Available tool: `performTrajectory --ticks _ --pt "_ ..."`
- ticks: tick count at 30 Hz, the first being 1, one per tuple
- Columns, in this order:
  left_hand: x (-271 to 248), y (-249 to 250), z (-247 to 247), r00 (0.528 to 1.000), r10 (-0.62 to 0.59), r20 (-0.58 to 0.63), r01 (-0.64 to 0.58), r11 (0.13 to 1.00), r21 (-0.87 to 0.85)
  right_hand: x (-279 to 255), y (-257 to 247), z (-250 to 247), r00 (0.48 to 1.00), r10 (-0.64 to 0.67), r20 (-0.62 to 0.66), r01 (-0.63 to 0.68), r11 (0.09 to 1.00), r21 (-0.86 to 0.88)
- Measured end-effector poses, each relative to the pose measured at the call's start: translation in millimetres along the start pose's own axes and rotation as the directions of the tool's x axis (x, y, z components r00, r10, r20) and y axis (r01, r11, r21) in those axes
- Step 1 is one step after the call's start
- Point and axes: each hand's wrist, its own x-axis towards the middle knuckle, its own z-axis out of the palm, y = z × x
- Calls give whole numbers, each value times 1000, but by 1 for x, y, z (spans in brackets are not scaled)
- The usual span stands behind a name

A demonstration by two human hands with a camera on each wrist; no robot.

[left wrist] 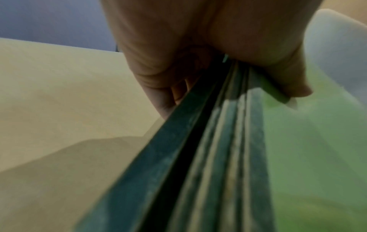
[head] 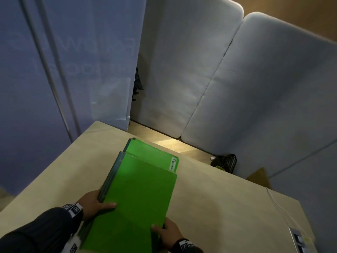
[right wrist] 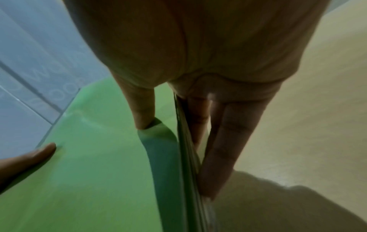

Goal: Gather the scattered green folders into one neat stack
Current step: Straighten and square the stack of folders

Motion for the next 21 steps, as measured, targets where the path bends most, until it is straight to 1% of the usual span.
performTrajectory --ticks 2,3,5,7,8,10,12,16,19,21 --pt "5 -5 0 998 -65 -26 65 998 25 3 -6 7 999 33 30 -32 999 -19" --pt "8 -7 1 995 -98 -21 99 994 44 5 -7 10 998 51 38 -50 998 -31" --pt "8 -8 4 984 -172 42 167 980 107 12 -4 19 997 78 27 -76 994 -78" --pt "10 -14 11 971 -218 92 203 968 148 23 5 27 996 87 34 -83 991 -102" --pt "12 -19 14 971 -216 103 198 967 161 27 9 30 994 88 57 -82 991 -102" --pt "16 -30 19 977 -198 75 184 969 164 34 16 34 994 75 80 -67 993 -102" --pt "17 -32 21 977 -205 55 195 969 155 17 6 33 996 70 46 -66 994 -90" --pt "17 -26 27 977 -209 37 203 972 122 11 5 33 998 68 11 -68 997 -48" --pt "18 -24 36 975 -220 24 216 969 122 23 17 32 998 56 -26 -57 997 -52" --pt "15 -20 43 973 -230 14 228 969 97 31 30 32 995 82 -61 -86 994 -71"
